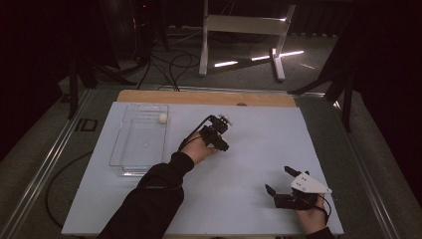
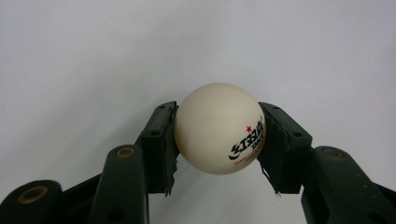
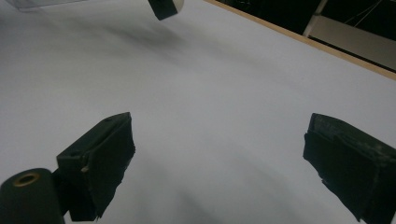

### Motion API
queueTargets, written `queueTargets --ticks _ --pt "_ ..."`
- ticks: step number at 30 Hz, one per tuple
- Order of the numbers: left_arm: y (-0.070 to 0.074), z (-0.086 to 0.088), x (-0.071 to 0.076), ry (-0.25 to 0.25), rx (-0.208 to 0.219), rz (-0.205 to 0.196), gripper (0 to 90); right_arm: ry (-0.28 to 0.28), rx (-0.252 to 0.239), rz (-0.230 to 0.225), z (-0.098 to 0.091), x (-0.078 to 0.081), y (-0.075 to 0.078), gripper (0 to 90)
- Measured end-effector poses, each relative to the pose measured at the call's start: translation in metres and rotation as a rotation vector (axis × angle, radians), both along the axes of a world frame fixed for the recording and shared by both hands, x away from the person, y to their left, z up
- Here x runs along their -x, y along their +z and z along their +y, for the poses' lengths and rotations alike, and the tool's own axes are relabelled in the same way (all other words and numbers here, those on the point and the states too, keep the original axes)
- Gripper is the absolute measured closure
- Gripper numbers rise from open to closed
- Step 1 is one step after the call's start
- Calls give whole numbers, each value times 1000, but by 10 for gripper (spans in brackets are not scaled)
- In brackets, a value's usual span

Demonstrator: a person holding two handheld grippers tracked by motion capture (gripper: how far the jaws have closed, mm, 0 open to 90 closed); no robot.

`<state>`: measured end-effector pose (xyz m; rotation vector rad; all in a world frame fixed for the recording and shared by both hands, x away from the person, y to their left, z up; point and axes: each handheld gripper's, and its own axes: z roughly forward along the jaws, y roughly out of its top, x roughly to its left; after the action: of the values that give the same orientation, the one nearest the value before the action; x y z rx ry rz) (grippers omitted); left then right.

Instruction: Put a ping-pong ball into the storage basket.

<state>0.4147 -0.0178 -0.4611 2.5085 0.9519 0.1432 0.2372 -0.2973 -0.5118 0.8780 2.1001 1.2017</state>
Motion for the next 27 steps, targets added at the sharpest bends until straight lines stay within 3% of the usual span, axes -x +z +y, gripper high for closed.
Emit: queueTargets --ticks 18,24,27 --pt "8 9 19 -131 -74 20 520 -2 3 1 -1 0 0 85" --pt "11 12 24 -156 -71 24 520 -2 4 1 -1 0 0 86" --pt "13 14 28 -191 -76 29 520 -3 5 0 -1 0 0 85"
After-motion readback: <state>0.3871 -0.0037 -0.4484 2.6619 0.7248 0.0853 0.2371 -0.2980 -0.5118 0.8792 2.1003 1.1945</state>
